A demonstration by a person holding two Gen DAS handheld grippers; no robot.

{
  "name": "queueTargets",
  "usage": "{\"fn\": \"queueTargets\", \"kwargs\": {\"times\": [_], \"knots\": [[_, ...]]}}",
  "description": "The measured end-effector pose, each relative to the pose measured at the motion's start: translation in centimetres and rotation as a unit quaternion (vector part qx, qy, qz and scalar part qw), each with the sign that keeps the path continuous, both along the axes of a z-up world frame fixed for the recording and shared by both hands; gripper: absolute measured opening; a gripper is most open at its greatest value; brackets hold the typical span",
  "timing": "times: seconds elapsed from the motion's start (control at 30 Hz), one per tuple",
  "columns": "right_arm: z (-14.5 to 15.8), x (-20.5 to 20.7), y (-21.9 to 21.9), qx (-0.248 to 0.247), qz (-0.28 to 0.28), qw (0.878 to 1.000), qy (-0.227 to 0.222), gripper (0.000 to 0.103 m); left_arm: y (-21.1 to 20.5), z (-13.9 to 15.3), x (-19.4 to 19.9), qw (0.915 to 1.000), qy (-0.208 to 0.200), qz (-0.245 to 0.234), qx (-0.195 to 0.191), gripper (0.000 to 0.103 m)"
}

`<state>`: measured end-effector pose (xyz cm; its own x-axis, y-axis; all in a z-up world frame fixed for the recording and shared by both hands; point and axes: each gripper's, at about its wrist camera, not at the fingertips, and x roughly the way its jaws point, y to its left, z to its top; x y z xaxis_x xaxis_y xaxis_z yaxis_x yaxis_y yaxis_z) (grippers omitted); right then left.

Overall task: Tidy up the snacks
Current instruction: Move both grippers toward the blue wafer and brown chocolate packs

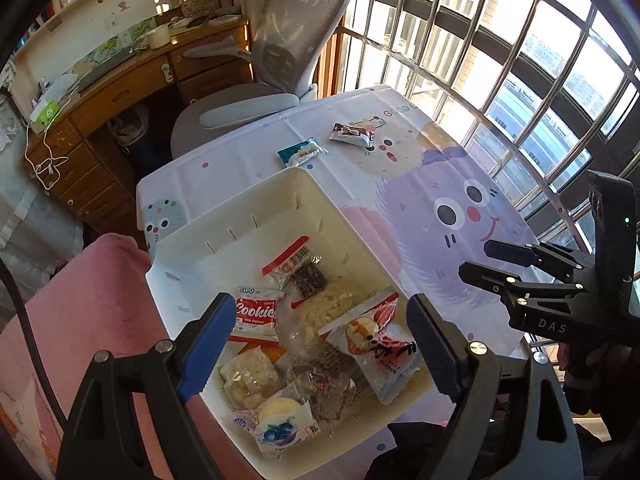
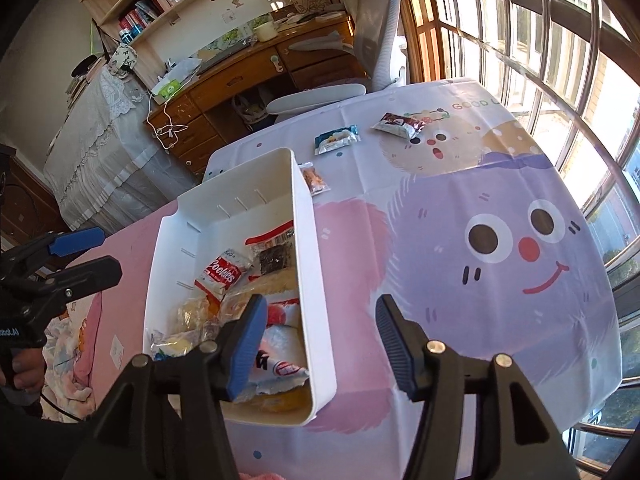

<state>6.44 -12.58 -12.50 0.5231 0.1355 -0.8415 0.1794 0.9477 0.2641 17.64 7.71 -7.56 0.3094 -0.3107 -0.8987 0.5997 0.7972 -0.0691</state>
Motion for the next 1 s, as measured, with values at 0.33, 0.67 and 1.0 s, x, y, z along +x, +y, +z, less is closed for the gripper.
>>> {"fn": "queueTargets", "kwargs": {"times": [0.33,0.67,1.0], "knots": [[1.3,6.3,-6.6,-0.047,0.018,0.998,-0.03,0.062,-7.9,0.9,7.2,0.9984,0.038,0.02,0.037,0.086],[-0.4,13.0,-11.1,-0.064,0.031,0.996,-0.055,0.065,-13.5,-2.8,16.8,0.9872,0.089,0.117,0.063,0.086],[-4.0,19.1,-12.9,-0.092,0.055,0.99,-0.087,0.065,-15.8,-9.1,23.7,0.9711,0.116,0.188,0.09,0.086]]}}
